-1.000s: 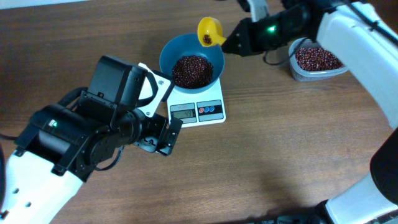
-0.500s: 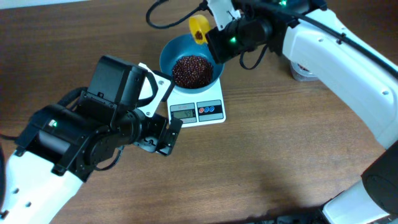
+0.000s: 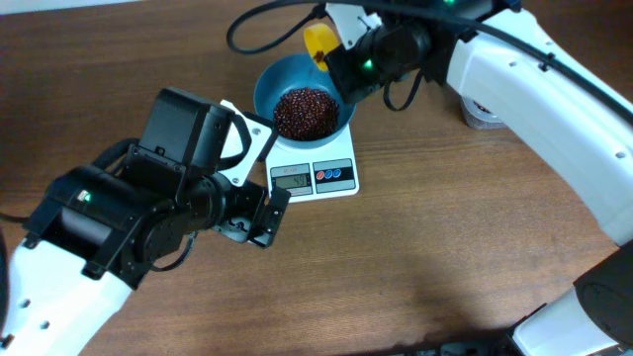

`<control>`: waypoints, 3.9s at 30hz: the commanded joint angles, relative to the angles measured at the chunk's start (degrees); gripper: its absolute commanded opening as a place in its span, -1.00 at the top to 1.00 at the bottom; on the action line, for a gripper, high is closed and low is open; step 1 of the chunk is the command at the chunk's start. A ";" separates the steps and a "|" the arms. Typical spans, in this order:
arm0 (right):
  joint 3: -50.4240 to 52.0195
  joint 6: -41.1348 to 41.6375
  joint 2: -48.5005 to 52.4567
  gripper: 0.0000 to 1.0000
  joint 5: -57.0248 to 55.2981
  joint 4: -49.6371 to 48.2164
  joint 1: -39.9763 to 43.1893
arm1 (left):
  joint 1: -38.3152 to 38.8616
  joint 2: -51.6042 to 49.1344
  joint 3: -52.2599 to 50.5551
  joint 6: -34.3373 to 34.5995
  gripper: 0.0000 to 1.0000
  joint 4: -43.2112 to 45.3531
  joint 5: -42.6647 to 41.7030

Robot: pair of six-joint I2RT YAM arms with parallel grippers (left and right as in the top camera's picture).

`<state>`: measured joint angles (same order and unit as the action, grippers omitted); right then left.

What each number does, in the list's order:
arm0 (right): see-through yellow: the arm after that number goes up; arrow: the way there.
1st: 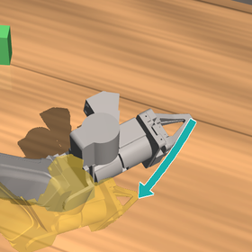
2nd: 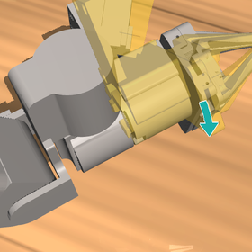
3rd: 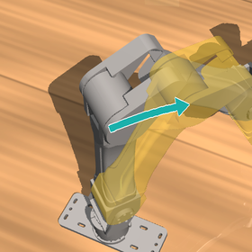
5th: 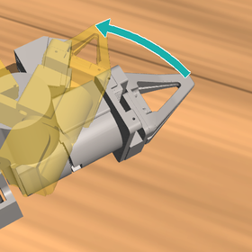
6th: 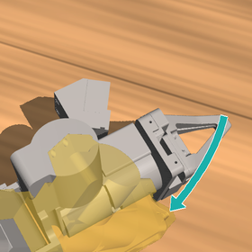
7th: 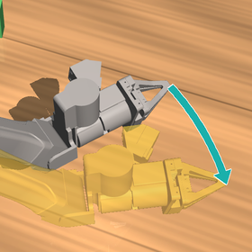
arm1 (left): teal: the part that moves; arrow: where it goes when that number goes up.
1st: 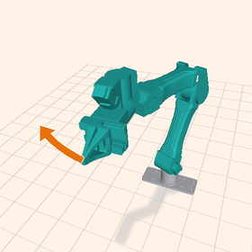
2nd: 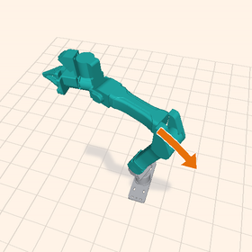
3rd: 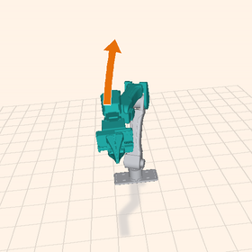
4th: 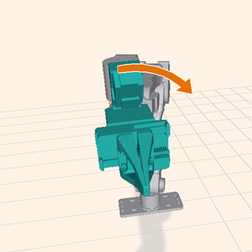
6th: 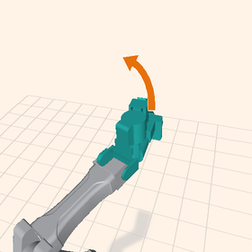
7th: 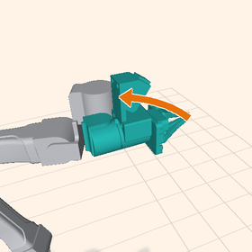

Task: Scoop item into bowl and weigh 50g on scale
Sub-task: 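Tip the yellow scoop over the teal bowl to add beans, then carry the yellow scoop back over the bean tub with right gripper, then lower the yellow scoop onto the table beside the tub and release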

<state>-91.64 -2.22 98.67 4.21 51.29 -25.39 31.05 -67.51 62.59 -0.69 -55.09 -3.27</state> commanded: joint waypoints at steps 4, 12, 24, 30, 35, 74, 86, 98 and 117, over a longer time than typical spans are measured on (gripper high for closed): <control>-1.18 -0.35 -1.05 0.92 -1.22 0.39 -1.03 | -0.09 0.07 0.94 -1.09 -0.98 -0.04 -0.85; -1.18 -0.35 -1.05 0.92 -1.05 0.37 -1.03 | -0.09 0.07 0.94 -1.09 -0.98 -0.04 -0.85; -1.20 -0.35 -1.25 0.92 0.11 0.39 -1.01 | -0.09 0.07 0.94 -1.09 -0.98 -0.04 -0.85; -1.18 -0.13 -1.25 0.92 11.85 0.37 -0.35 | -0.09 0.07 0.94 -1.09 -0.98 -0.04 -0.85; -1.18 3.13 -1.11 0.92 23.89 0.39 5.03 | -0.09 0.07 0.94 -1.09 -0.98 -0.04 -0.85; -1.18 -10.16 -0.92 0.92 -20.17 15.93 36.65 | -0.09 0.07 0.94 -1.09 -0.98 -0.04 -0.85; -11.58 7.93 -5.25 0.92 -12.33 20.17 36.00 | -0.09 0.07 0.94 -1.09 -0.98 -0.04 -0.85; -10.86 15.63 -24.24 0.92 9.46 35.04 50.62 | -0.09 0.07 0.94 -1.09 -0.98 -0.04 -0.85; 41.29 15.63 -31.78 0.92 35.56 4.09 50.53 | -0.09 0.07 0.94 -1.09 -0.98 -0.04 -0.85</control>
<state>-52.25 13.50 67.96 38.09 55.72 24.95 31.05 -67.51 62.61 -0.69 -55.09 -3.27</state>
